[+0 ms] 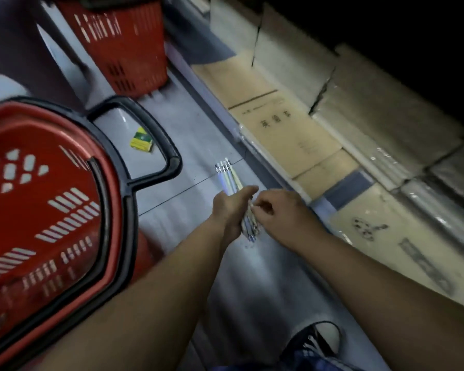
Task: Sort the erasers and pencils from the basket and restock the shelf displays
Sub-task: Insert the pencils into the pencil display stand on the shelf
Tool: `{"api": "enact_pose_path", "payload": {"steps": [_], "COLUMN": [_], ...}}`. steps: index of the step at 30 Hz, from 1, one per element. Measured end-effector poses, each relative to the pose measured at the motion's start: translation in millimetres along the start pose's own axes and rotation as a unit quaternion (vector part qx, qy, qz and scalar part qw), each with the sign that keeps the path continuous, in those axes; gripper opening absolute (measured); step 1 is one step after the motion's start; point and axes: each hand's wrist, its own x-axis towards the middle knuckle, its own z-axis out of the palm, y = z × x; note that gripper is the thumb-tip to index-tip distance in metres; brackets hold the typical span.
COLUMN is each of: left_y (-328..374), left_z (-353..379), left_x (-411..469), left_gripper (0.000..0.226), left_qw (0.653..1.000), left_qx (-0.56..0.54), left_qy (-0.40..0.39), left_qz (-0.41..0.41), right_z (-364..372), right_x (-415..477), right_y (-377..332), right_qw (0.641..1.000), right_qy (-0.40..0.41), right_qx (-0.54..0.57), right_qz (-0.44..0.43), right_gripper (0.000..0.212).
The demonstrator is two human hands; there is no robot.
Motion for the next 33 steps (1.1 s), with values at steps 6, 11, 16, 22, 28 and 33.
{"api": "enact_pose_path", "payload": {"steps": [6, 11, 16, 22, 28, 33], "left_y": [40.5, 79.4, 111.5, 139.5, 150.5, 147.3], "left_z": [47.9, 74.2, 95.6, 116.2, 137.4, 165.1], "left_x": [-84.4, -158.5, -234.6, -303.1, -352.2, -385.4], "left_gripper": [0.012, 0.015, 0.021, 0.021, 0.017, 0.008], "left_qw": [0.989, 0.95, 0.907, 0.885, 0.883, 0.865], "left_qx": [0.088, 0.147, 0.179, 0.169, 0.14, 0.146], "left_qy": [-0.077, -0.177, -0.223, -0.237, -0.242, -0.293], "left_qz": [0.094, 0.212, 0.308, 0.362, 0.376, 0.38], "right_z": [-77.2, -134.4, -170.2, -218.2, -268.9, -302.2], "right_x": [-49.0, -99.1, -128.9, -164.9, -206.3, -249.9], "right_y": [-34.8, -70.0, -94.1, -123.4, -162.0, -169.7], "right_qw": [0.966, 0.742, 0.657, 0.653, 0.635, 0.636], "right_qy": [0.129, 0.014, 0.003, 0.046, 0.085, 0.147], "right_qx": [0.128, 0.556, 0.694, 0.72, 0.743, 0.737], "right_qz": [0.183, 0.374, 0.294, 0.232, 0.191, 0.177], "right_gripper": [0.024, 0.035, 0.048, 0.028, 0.036, 0.037]}}
